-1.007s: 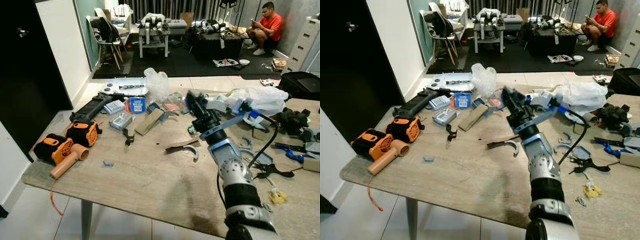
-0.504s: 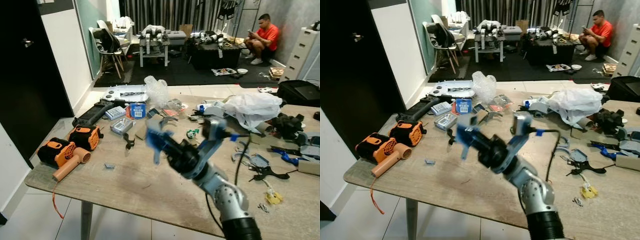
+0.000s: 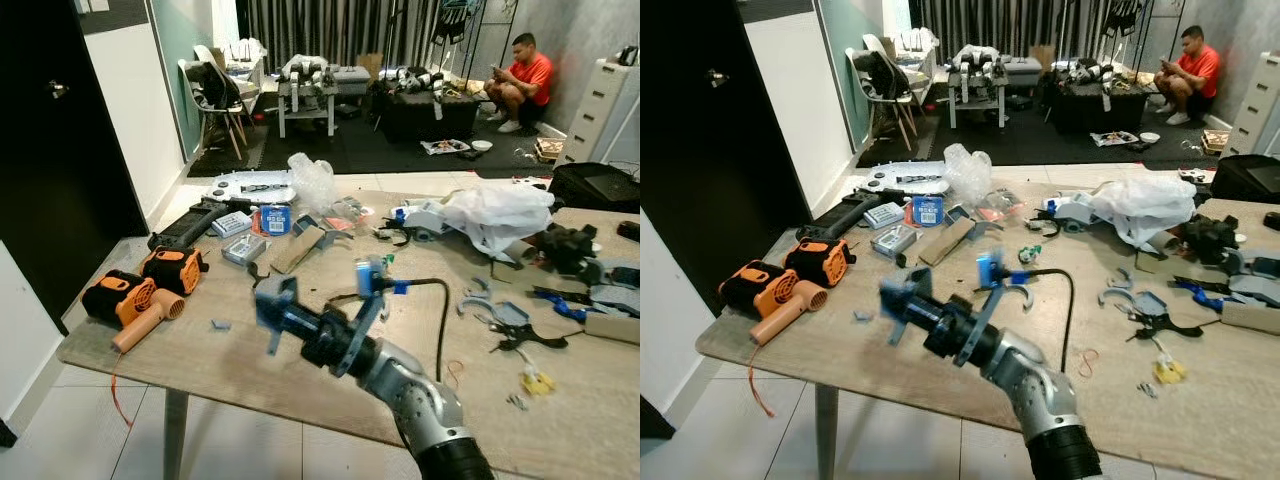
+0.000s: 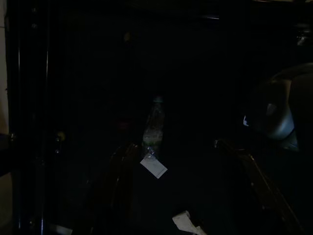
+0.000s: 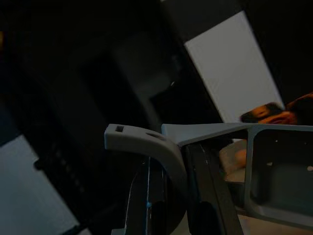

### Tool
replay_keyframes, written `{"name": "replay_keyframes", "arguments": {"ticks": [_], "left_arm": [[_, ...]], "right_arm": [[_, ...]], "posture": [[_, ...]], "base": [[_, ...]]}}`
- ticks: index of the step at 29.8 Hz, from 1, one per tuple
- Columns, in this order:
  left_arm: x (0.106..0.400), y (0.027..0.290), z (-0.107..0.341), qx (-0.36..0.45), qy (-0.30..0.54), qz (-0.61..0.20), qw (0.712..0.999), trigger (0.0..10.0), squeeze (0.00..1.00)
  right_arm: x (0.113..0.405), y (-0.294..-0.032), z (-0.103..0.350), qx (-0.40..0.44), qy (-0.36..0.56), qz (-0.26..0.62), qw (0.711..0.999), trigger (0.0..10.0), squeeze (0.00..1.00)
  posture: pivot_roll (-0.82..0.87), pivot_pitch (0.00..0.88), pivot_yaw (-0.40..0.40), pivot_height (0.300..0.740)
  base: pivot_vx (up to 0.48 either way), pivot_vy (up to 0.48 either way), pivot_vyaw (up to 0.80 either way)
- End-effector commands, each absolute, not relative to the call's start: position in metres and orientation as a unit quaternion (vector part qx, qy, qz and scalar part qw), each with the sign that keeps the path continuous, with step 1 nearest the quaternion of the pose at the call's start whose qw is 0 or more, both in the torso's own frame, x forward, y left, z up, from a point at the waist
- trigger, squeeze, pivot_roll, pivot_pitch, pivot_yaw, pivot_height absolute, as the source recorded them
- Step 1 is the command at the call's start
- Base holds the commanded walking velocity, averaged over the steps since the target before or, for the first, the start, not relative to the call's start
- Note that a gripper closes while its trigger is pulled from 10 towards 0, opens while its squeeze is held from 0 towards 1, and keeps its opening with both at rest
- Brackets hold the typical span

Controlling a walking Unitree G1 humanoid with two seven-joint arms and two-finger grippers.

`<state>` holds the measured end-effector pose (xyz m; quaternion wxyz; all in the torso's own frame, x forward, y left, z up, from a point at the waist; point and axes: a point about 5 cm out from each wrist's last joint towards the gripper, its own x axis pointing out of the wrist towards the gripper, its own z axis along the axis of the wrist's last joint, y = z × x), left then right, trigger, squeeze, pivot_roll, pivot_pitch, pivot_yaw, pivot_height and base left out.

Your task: Picking trash to rubbish bin

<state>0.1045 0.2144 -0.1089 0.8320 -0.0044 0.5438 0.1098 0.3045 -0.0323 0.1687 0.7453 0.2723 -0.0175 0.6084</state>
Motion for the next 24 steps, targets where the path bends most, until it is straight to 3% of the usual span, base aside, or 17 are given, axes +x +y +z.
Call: {"name": "replay_keyframes", "arguments": {"ticks": [1, 5, 11, 14, 18, 24], "left_arm": [[0.101, 0.213, -0.11, -0.004, 0.552, 0.106, 0.827, 10.0, 0.0], [0.102, 0.212, -0.11, -0.001, 0.552, 0.1, 0.828, 10.0, 0.0], [0.102, 0.211, -0.11, 0.0, 0.552, 0.095, 0.828, 10.0, 0.0], [0.102, 0.21, -0.11, 0.0, 0.553, 0.095, 0.828, 10.0, 0.0], [0.102, 0.21, -0.11, -0.001, 0.553, 0.094, 0.828, 10.0, 0.0], [0.101, 0.209, -0.111, -0.002, 0.556, 0.091, 0.826, 10.0, 0.0]], "right_arm": [[0.304, -0.032, 0.169, 0.262, -0.02, 0.61, 0.748, 10.0, 0.0], [0.308, -0.028, 0.159, 0.224, -0.002, 0.596, 0.771, 10.0, 0.0], [0.322, -0.033, 0.126, 0.133, 0.073, 0.522, 0.839, 10.0, 0.0], [0.323, -0.035, 0.119, 0.123, 0.089, 0.507, 0.848, 10.0, 0.0], [0.325, -0.041, 0.108, 0.104, 0.112, 0.483, 0.862, 10.0, 0.0], [0.322, -0.072, 0.062, 0.05, 0.2, 0.411, 0.888, 10.0, 0.0]], "posture": [[-0.04, 0.04, 0.035, 0.74], [-0.04, 0.034, 0.031, 0.74], [-0.05, 0.036, 0.026, 0.74], [-0.05, 0.036, 0.026, 0.74], [-0.04, 0.038, 0.023, 0.74], [-0.05, 0.044, 0.02, 0.74]], "base": [[-0.296, 0.0, 0.0], [-0.358, 0.0, 0.0], [-0.139, 0.0, 0.0], [0.0, 0.0, 0.0], [-0.409, 0.0, 0.0], [-0.146, 0.0, 0.0]]}}
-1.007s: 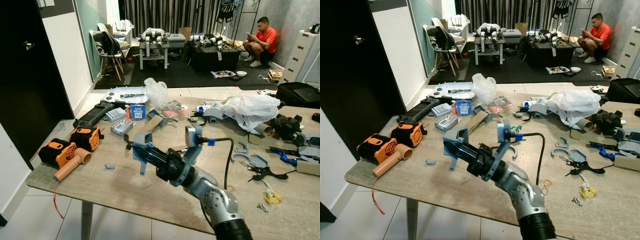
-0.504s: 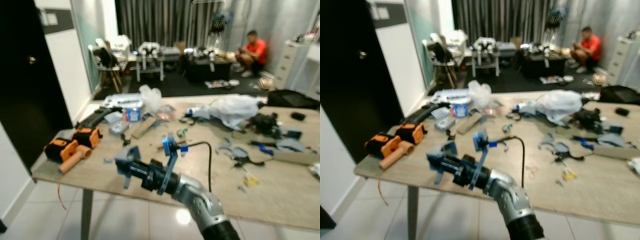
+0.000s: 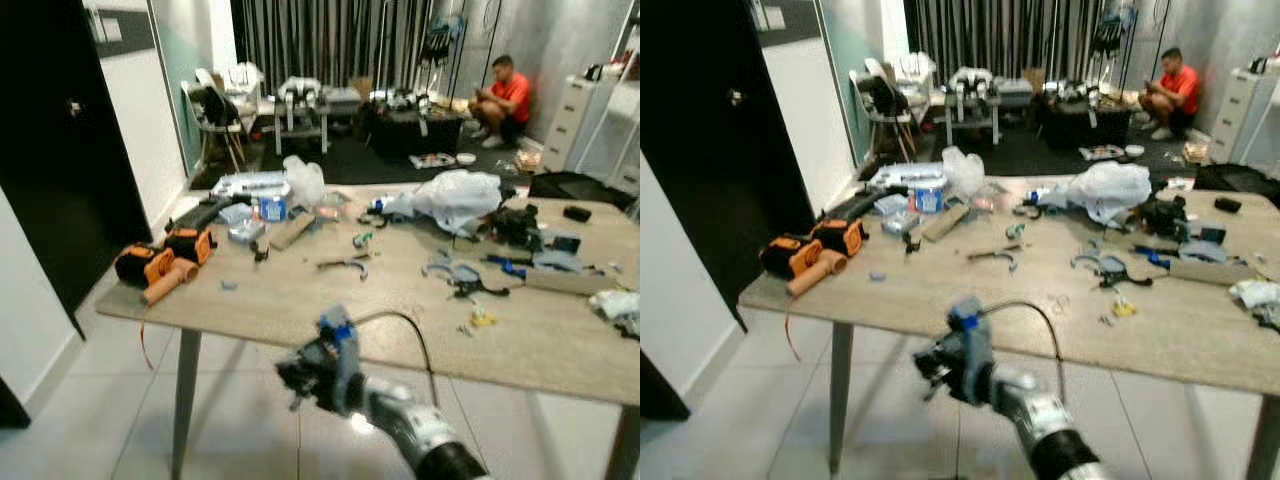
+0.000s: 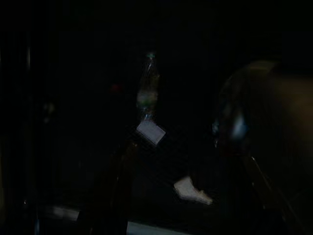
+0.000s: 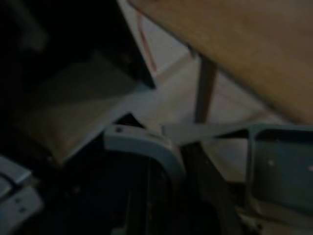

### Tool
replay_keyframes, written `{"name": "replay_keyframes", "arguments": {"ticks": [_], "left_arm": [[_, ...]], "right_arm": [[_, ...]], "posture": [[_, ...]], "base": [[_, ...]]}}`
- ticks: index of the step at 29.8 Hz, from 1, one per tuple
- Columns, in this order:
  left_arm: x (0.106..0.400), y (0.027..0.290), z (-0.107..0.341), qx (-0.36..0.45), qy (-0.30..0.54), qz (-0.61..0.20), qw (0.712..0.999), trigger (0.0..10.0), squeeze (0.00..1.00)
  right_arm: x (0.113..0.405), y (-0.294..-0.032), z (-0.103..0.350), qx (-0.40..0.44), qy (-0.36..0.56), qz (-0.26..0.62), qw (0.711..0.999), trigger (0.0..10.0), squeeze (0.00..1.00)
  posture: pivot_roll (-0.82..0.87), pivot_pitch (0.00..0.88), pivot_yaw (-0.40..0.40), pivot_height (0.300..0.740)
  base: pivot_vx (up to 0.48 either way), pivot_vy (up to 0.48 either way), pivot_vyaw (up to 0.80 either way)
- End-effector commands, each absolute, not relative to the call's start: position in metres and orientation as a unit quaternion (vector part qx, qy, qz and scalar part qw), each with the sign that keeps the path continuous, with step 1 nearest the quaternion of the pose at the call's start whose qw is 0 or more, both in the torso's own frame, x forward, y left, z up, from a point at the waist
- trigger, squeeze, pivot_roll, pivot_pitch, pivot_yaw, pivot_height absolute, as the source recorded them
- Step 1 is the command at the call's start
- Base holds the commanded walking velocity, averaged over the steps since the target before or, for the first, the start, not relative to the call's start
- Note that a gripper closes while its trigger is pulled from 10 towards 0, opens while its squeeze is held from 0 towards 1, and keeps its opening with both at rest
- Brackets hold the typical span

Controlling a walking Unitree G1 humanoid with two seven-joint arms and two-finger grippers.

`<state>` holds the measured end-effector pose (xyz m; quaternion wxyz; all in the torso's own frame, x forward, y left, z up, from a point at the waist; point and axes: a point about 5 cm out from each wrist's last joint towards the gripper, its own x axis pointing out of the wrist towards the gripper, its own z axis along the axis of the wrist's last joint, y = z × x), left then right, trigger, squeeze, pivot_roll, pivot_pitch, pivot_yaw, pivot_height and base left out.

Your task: Picking trash to rubbish bin

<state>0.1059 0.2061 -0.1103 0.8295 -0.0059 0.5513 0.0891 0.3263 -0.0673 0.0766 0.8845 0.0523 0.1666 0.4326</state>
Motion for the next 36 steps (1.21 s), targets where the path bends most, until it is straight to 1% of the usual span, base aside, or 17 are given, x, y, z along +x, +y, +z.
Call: {"name": "replay_keyframes", "arguments": {"ticks": [1, 3, 6, 8, 10, 11, 12, 13, 15, 16, 19, 21, 22, 24, 27, 31, 36], "left_arm": [[0.101, 0.208, -0.111, -0.002, 0.556, 0.09, 0.826, 10.0, 0.0], [0.101, 0.208, -0.111, -0.002, 0.556, 0.09, 0.826, 10.0, 0.0], [0.101, 0.208, -0.111, -0.007, 0.555, 0.091, 0.827, 10.0, 0.0], [0.101, 0.207, -0.111, -0.007, 0.555, 0.088, 0.827, 10.0, 0.0], [0.101, 0.207, -0.111, -0.007, 0.555, 0.088, 0.827, 10.0, 0.0], [0.101, 0.207, -0.111, -0.007, 0.555, 0.088, 0.827, 10.0, 0.0], [0.1, 0.207, -0.111, -0.007, 0.556, 0.086, 0.827, 10.0, 0.0], [0.1, 0.207, -0.111, -0.007, 0.556, 0.086, 0.827, 10.0, 0.0], [0.1, 0.207, -0.112, -0.007, 0.556, 0.083, 0.827, 10.0, 0.0], [0.1, 0.207, -0.112, -0.007, 0.556, 0.083, 0.827, 10.0, 0.0], [0.1, 0.206, -0.112, -0.003, 0.558, 0.076, 0.826, 10.0, 0.0], [0.1, 0.206, -0.112, -0.002, 0.558, 0.075, 0.826, 10.0, 0.0], [0.1, 0.206, -0.112, -0.002, 0.558, 0.075, 0.826, 10.0, 0.0], [0.1, 0.206, -0.112, -0.001, 0.558, 0.073, 0.826, 10.0, 0.0], [0.1, 0.205, -0.112, -0.001, 0.559, 0.07, 0.826, 10.0, 0.0], [0.099, 0.204, -0.112, -0.004, 0.56, 0.067, 0.826, 10.0, 0.0], [0.099, 0.204, -0.112, -0.007, 0.56, 0.065, 0.826, 10.0, 0.0]], "right_arm": [[0.322, -0.074, 0.059, 0.047, 0.207, 0.402, 0.891, 10.0, 0.0], [0.321, -0.08, 0.052, 0.041, 0.22, 0.383, 0.896, 10.0, 0.0], [0.313, -0.109, 0.023, 0.011, 0.286, 0.292, 0.913, 10.0, 0.0], [0.303, -0.133, 0.004, 0.007, 0.329, 0.213, 0.92, 10.0, 0.0], [0.303, -0.133, 0.004, 0.007, 0.329, 0.213, 0.92, 10.0, 0.0], [0.297, -0.143, -0.003, 0.009, 0.345, 0.179, 0.921, 10.0, 0.0], [0.286, -0.162, -0.016, 0.028, 0.372, 0.112, 0.921, 10.0, 0.0], [0.286, -0.162, -0.016, 0.028, 0.372, 0.112, 0.921, 10.0, 0.0], [0.266, -0.188, -0.032, 0.051, 0.405, 0.025, 0.912, 10.0, 0.0], [0.266, -0.188, -0.032, 0.051, 0.405, 0.025, 0.912, 10.0, 0.0], [0.232, -0.212, -0.054, 0.057, 0.449, -0.053, 0.89, 10.0, 0.0], [0.217, -0.219, -0.062, 0.062, 0.465, -0.08, 0.879, 10.0, 0.0], [0.217, -0.219, -0.062, 0.062, 0.465, -0.08, 0.879, 10.0, 0.0], [0.202, -0.222, -0.07, 0.066, 0.482, -0.099, 0.868, 10.0, 0.0], [0.189, -0.224, -0.076, 0.062, 0.497, -0.108, 0.859, 10.0, 0.0], [0.175, -0.225, -0.083, 0.05, 0.517, -0.115, 0.847, 10.0, 0.0], [0.167, -0.228, -0.086, 0.039, 0.527, -0.122, 0.84, 10.0, 0.0]], "posture": [[-0.05, 0.044, 0.02, 0.74], [-0.05, 0.046, 0.02, 0.74], [-0.05, 0.048, 0.018, 0.74], [-0.05, 0.05, 0.017, 0.74], [-0.05, 0.05, 0.017, 0.74], [-0.05, 0.05, 0.018, 0.74], [-0.05, 0.051, 0.018, 0.74], [-0.05, 0.051, 0.018, 0.74], [-0.05, 0.052, 0.019, 0.74], [-0.05, 0.052, 0.019, 0.74], [-0.05, 0.053, 0.019, 0.74], [-0.05, 0.054, 0.019, 0.74], [-0.05, 0.054, 0.019, 0.74], [-0.05, 0.055, 0.018, 0.74], [-0.06, 0.055, 0.017, 0.74], [-0.05, 0.054, 0.013, 0.74], [-0.05, 0.055, 0.012, 0.74]], "base": [[0.0, 0.0, 0.0], [0.0, 0.0, 0.0], [0.0, 0.0, 0.0], [0.0, 0.0, -0.79], [0.0, 0.0, -0.79], [0.0, 0.0, -0.79], [0.0, 0.0, -0.79], [0.0, 0.0, -0.79], [0.0, 0.0, -0.79], [0.0, 0.0, -0.79], [0.0, 0.0, -0.79], [0.0, 0.0, -0.79], [0.0, 0.0, -0.79], [0.0, 0.0, -0.79], [0.0, 0.0, -0.79], [0.0, 0.0, -0.79], [0.0, 0.0, -0.79]]}}
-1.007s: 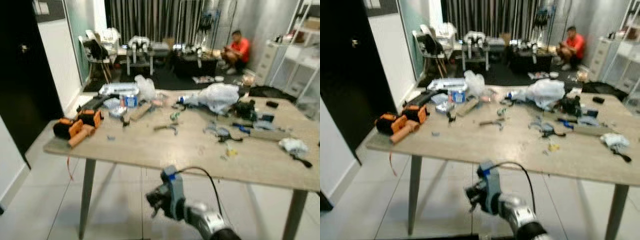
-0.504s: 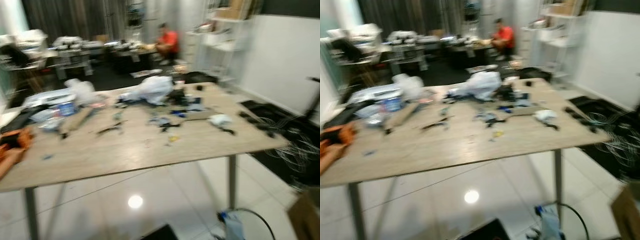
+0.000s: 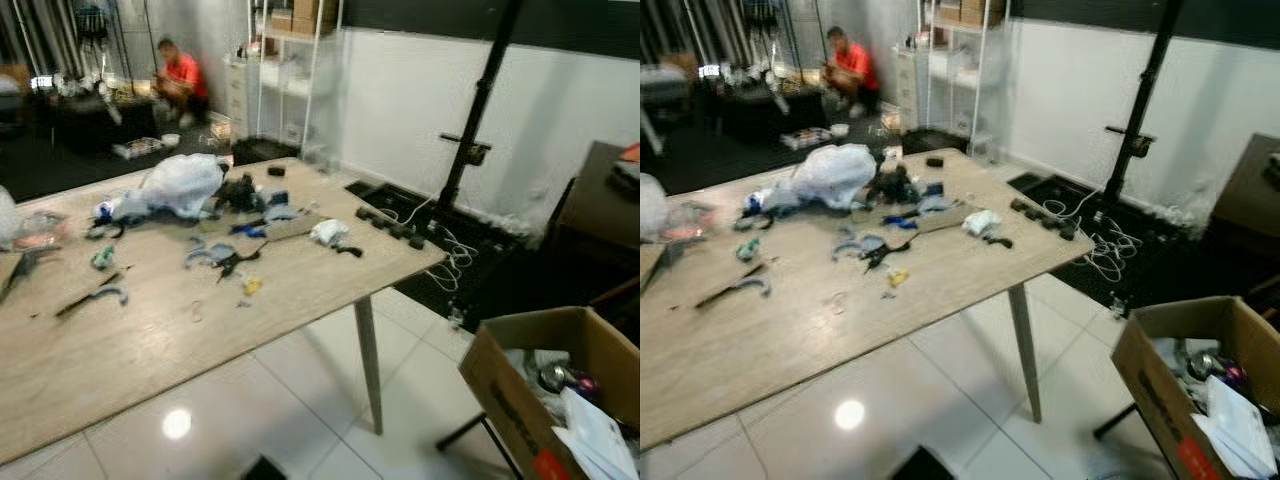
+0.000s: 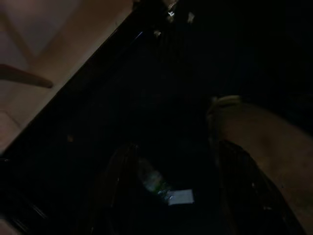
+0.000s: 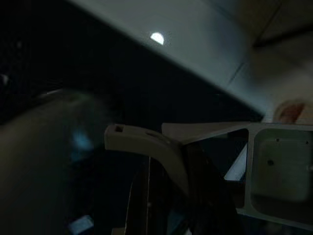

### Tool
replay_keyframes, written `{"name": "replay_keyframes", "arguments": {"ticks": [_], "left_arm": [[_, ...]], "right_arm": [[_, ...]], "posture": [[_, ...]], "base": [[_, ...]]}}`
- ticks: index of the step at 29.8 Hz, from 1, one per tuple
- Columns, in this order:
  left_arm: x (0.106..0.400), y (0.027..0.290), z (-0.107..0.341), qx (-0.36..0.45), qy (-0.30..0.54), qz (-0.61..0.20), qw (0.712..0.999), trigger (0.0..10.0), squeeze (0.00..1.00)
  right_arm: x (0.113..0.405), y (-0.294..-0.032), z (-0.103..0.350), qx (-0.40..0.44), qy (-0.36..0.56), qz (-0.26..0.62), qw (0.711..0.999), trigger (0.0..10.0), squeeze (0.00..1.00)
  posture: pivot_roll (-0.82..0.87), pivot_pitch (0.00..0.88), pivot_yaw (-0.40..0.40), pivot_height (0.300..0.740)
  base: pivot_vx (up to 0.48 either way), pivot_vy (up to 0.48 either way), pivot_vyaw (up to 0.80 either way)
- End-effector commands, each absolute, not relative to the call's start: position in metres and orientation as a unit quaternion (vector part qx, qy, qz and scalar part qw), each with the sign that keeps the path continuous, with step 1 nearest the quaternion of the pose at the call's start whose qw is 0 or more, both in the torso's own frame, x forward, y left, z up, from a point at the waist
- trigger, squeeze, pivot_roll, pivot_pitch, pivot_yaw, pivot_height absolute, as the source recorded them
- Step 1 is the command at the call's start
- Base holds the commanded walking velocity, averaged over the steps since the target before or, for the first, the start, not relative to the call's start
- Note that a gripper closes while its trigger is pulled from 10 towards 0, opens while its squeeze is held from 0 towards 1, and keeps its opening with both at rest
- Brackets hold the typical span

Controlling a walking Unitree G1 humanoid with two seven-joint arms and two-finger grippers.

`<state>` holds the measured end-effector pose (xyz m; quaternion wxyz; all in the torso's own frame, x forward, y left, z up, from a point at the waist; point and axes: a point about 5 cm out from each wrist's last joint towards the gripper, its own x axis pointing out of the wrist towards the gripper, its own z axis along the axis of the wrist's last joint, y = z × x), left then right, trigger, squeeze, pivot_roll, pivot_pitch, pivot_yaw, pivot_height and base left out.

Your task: Picking trash to rubbish bin

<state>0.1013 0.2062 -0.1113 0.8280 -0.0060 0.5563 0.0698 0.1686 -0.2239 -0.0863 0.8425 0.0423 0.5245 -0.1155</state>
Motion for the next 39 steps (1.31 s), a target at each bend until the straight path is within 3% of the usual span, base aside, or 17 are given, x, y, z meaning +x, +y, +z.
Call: {"name": "replay_keyframes", "arguments": {"ticks": [1, 14, 39], "left_arm": [[0.099, 0.204, -0.112, -0.007, 0.561, 0.064, 0.826, 10.0, 0.0], [0.099, 0.203, -0.112, -0.01, 0.562, 0.06, 0.825, 10.0, 0.0], [0.099, 0.202, -0.112, -0.017, 0.559, 0.052, 0.828, 10.0, 0.0]], "right_arm": [[0.164, -0.229, -0.087, 0.034, 0.529, -0.125, 0.839, 10.0, 0.0], [0.15, -0.237, -0.091, 0.004, 0.544, -0.132, 0.829, 10.0, 0.0], [0.157, -0.24, -0.087, -0.008, 0.529, -0.14, 0.837, 10.0, 0.0]], "posture": [[-0.06, 0.055, 0.012, 0.74], [-0.06, 0.057, 0.013, 0.74], [-0.06, 0.058, 0.019, 0.74]], "base": [[0.0, 0.0, -0.79], [0.0, 0.0, -0.79], [0.0, 0.0, -0.79]]}}
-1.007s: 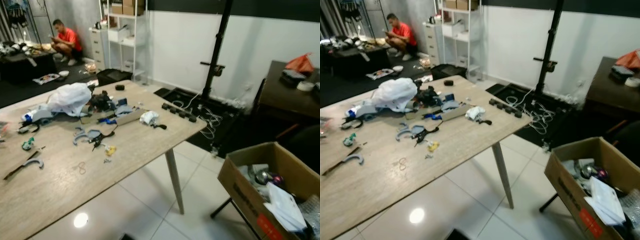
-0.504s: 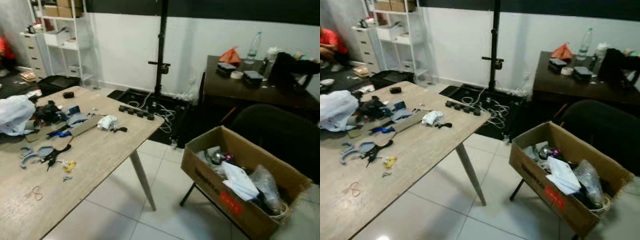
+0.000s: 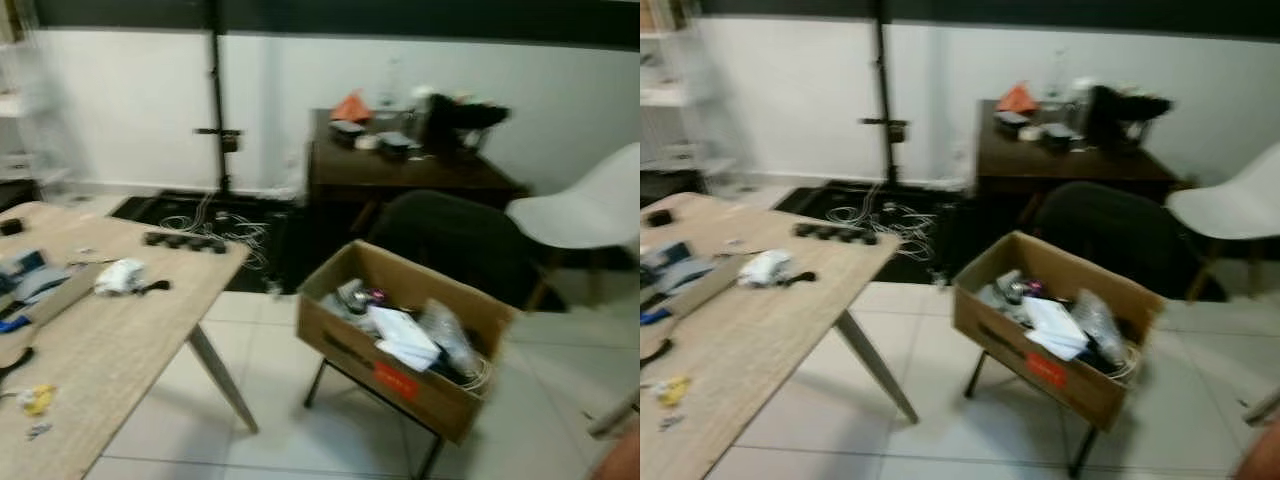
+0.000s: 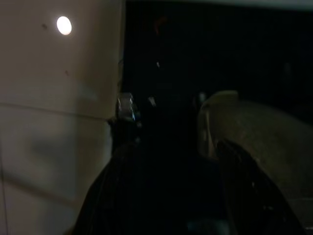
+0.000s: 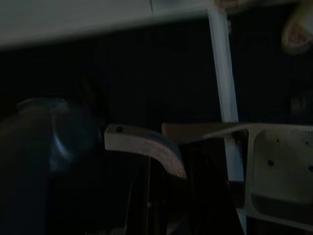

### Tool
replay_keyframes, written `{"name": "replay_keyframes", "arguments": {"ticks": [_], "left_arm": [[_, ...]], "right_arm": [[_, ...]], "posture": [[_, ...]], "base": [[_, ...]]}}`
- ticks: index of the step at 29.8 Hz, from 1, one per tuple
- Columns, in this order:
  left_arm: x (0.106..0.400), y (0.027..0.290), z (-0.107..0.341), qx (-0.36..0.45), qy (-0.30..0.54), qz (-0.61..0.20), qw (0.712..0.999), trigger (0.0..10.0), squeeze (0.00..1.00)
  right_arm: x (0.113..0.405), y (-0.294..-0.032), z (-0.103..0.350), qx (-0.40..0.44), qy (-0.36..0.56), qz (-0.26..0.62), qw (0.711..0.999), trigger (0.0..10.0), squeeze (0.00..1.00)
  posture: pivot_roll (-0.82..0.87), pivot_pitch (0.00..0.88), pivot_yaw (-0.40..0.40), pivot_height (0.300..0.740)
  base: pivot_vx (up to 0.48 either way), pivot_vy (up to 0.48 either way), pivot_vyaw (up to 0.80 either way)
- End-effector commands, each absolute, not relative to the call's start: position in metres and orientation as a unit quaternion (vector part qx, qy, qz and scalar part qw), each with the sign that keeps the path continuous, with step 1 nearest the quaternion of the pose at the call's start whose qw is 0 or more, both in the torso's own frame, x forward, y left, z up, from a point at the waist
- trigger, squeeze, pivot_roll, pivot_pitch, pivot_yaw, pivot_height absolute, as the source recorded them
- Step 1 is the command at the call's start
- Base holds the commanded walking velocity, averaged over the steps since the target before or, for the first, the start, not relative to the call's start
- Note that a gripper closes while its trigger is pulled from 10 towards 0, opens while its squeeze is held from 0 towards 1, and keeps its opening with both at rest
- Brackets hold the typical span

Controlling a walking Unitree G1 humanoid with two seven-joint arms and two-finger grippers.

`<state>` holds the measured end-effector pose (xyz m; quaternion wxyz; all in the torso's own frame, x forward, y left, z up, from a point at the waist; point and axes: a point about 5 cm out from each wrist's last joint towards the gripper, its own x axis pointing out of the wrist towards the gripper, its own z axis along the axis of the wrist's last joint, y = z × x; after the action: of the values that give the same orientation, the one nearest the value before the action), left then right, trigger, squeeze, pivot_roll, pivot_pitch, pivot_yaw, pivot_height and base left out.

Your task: Picking trash to rubbish bin

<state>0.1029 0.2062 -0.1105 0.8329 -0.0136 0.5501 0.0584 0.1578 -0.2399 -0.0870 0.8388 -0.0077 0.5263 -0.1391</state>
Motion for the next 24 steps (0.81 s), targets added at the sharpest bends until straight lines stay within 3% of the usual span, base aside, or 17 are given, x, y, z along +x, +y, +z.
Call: {"name": "replay_keyframes", "arguments": {"ticks": [1, 14, 17, 18, 20, 24], "left_arm": [[0.099, 0.202, -0.112, -0.019, 0.558, 0.051, 0.828, 10.0, 0.0], [0.1, 0.202, -0.112, -0.023, 0.558, 0.045, 0.828, 10.0, 0.0], [0.1, 0.202, -0.112, -0.025, 0.558, 0.046, 0.828, 10.0, 0.0], [0.1, 0.202, -0.112, -0.025, 0.558, 0.046, 0.828, 10.0, 0.0], [0.1, 0.202, -0.112, -0.026, 0.558, 0.045, 0.828, 10.0, 0.0], [0.1, 0.201, -0.112, -0.028, 0.557, 0.042, 0.829, 10.0, 0.0]], "right_arm": [[0.16, -0.241, -0.086, -0.01, 0.523, -0.141, 0.841, 10.0, 0.0], [0.209, -0.251, -0.058, -0.051, 0.438, -0.16, 0.883, 10.0, 0.0], [0.254, -0.252, -0.025, -0.071, 0.342, -0.155, 0.924, 10.0, 0.0], [0.254, -0.252, -0.025, -0.071, 0.342, -0.155, 0.924, 10.0, 0.0], [0.284, -0.239, -0.002, -0.045, 0.28, -0.119, 0.952, 10.0, 0.0], [0.315, -0.216, 0.027, -0.009, 0.199, -0.053, 0.978, 10.0, 0.0]], "posture": [[-0.06, 0.058, 0.019, 0.74], [-0.07, 0.064, 0.027, 0.74], [-0.06, 0.066, 0.026, 0.74], [-0.06, 0.066, 0.026, 0.74], [-0.06, 0.065, 0.025, 0.74], [-0.07, 0.067, 0.024, 0.74]], "base": [[0.0, 0.0, -0.79], [0.0, 0.0, -0.79], [0.0, 0.0, 0.0], [0.0, 0.0, 0.0], [0.0, 0.0, 0.0], [0.0, 0.0, 0.0]]}}
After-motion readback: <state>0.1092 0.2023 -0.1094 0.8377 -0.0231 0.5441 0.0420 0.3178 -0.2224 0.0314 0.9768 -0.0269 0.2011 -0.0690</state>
